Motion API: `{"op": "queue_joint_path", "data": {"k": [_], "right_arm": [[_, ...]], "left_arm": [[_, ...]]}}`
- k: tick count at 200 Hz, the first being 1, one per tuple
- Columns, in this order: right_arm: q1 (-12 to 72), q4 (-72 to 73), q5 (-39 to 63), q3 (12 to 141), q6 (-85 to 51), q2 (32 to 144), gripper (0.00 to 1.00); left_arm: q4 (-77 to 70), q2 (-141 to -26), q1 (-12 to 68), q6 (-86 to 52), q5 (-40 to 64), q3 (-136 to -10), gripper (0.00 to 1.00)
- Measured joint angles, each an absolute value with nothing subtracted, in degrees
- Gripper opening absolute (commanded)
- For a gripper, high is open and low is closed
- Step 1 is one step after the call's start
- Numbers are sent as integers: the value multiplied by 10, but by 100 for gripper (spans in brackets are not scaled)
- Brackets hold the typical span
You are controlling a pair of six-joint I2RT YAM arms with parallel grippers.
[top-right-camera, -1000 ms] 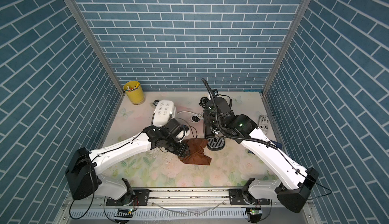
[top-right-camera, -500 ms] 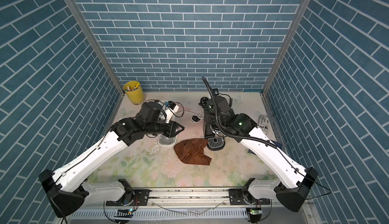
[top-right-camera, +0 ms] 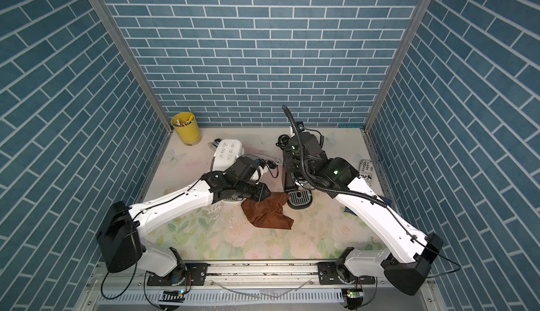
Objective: Wipe the surface of a coffee machine
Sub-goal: Adjust the cleaning item at the center of the board.
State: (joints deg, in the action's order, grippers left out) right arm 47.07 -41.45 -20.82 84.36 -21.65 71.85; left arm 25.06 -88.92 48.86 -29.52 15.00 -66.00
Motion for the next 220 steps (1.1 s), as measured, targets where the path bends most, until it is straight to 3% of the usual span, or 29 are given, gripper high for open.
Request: {"op": "queue_joint_path", "data": {"k": [48,86,172,220], "right_arm": [[471,-420,-221,844,-216,698,56],[471,-420,-230,833,-216,691,56],[471,-420,-234,825,-216,692,57],[459,-418,-260,826,-217,693,57]], "left_arm": [[221,-1000,498,-309,113,-660,27],[217,-1011,504,-313,89,-628,27],[216,-923,515,-332,80,-548,27],[252,-839,524,-279,85,-696,32]]}}
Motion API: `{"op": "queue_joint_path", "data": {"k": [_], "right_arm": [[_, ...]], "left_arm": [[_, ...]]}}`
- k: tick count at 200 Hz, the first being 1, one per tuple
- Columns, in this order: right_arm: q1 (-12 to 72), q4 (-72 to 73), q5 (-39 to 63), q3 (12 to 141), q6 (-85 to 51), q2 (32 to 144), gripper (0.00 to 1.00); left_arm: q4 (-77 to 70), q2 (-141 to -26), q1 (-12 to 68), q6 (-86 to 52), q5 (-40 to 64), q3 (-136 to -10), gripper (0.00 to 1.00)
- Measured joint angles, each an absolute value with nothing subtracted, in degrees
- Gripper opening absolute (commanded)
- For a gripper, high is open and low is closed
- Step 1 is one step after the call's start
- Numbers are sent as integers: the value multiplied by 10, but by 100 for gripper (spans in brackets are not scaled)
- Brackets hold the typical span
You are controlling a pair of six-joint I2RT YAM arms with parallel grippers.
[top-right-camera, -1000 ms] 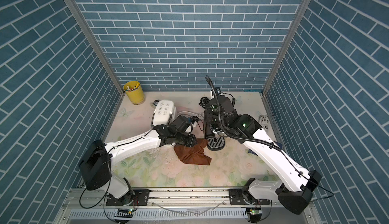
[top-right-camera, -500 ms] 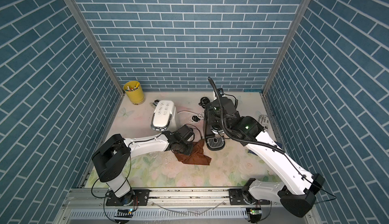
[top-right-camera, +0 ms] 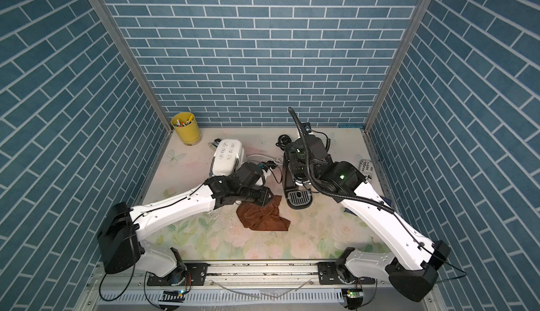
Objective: Wipe the surface of a coffee machine
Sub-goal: Adjust the cleaning item at the center of the board, then reset both arms
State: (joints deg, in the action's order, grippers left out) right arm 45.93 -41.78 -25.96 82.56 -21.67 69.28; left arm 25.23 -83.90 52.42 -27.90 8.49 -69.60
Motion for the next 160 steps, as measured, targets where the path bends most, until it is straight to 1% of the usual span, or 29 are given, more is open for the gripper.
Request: {"op": "queue_joint_path", "data": {"k": [20,33,48,61,85,95,104,110,128,142,160], "right_arm": [[422,-413,-258,830,-216,697,57],[374,-412,-245,845,-216,711,58],[290,-404,-214,865,-216,734,59],[206,-392,-184,869,-217,749,59],[44,-342,-155,829,-221,746,61],[-10,-298,-162,779,-219,730,61],[-44,-250,-174,718,-211,715,62],[-59,-225,-184,680,-205,710,63],[-83,-153,-199,574,-184,729,62],[-83,-98,-192,499,-170,755,62],[-77,-7,-174,386,-157,756,62]], "left_arm": [[281,-802,518,-214,41,-792,38],[297,-781,503,-166,-4,-853,42],[294,-751,453,-117,-64,-894,47],[282,-720,385,-92,-109,-890,56],[224,-655,230,-59,-181,-791,60],[201,-632,177,-49,-202,-729,68],[176,-615,140,-38,-211,-669,73],[161,-606,122,-32,-216,-631,74],[102,-576,83,-17,-223,-506,83],[57,-561,67,-6,-226,-423,84],[8,-563,54,-3,-230,-359,85]]}}
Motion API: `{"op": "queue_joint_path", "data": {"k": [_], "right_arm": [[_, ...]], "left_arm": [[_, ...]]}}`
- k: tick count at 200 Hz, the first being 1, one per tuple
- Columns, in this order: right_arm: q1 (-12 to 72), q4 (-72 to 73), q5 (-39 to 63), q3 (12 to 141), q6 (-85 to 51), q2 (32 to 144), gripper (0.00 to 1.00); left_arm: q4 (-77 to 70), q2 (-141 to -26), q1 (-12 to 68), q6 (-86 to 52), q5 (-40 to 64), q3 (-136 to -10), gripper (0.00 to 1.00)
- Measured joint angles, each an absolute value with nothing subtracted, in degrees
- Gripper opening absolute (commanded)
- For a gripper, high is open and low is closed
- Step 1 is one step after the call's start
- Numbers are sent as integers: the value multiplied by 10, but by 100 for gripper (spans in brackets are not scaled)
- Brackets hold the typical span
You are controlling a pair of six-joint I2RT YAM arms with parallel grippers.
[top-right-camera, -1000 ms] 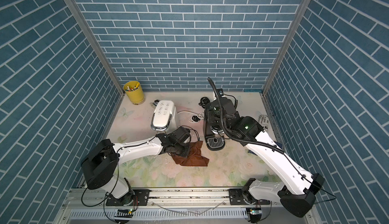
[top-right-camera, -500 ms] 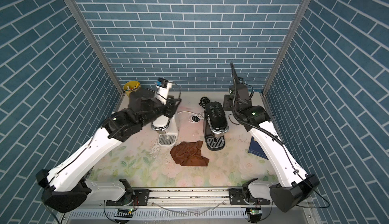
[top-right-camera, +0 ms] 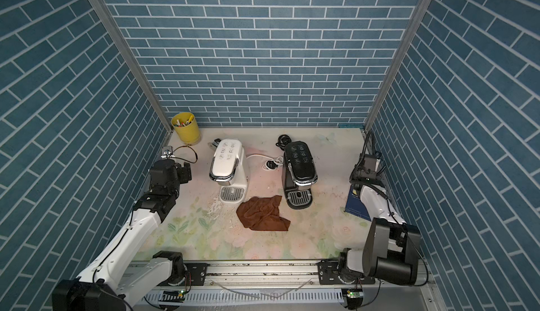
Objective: Wipe the surface of a coffee machine
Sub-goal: Reset both arms
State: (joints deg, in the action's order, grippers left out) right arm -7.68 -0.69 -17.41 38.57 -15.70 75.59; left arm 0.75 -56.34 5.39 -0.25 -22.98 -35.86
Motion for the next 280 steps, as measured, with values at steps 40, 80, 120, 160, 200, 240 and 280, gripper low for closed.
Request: {"op": "queue_joint_path", "data": {"k": [40,80,120,160,200,240,280], "right_arm": [[-72,212,-131,237,-123,767,64],[-72,394,-1,224,-84,826,65],[-65,489,3,188,-84,882,67],[-40,514,-38,190,-76,881,99],[-36,513,-48,192,-71,881,99],[-35,510,-46,199,-69,881,99],[-34,510,-45,200,-69,881,99]], "left_arm": [[-145,-609,44,-2,-209,-261,91],[-329,-654,39,8,-145,-150,95],[-471,-756,35,37,-72,-140,100],[-560,-873,18,33,-53,-152,100],[-570,-874,-1,9,-75,-165,100],[-558,-874,13,9,-106,-193,100],[-547,-874,14,9,-116,-193,100]]}}
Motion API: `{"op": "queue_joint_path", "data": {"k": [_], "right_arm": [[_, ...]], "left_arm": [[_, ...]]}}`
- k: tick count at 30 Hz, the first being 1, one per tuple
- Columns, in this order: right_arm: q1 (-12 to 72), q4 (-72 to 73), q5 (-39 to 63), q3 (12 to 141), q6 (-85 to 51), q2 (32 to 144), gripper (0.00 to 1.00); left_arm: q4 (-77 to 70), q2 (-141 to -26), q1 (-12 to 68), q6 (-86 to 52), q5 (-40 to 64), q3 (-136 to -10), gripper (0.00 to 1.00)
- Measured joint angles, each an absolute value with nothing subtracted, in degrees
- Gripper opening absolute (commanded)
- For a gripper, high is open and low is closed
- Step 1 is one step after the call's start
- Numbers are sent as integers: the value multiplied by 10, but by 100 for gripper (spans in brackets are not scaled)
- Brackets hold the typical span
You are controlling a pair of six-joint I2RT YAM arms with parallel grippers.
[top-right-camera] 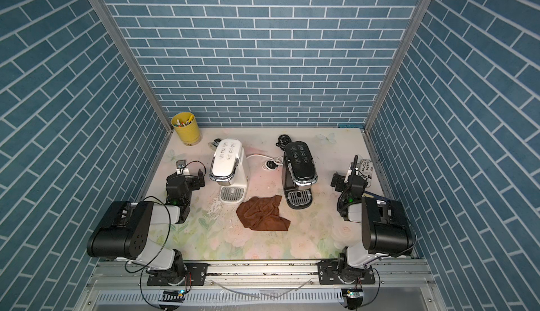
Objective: Wipe the surface of a coffee machine
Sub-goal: Reset both arms
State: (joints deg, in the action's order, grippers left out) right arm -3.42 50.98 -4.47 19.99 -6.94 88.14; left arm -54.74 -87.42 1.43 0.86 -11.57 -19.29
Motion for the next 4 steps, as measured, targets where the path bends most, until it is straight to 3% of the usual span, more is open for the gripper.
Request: {"op": "queue_joint_path", "data": {"k": [4], "right_arm": [[-34,510,-44,200,-69,881,99]], "left_arm": [[-547,-874,14,9,-117,-193,100]]}}
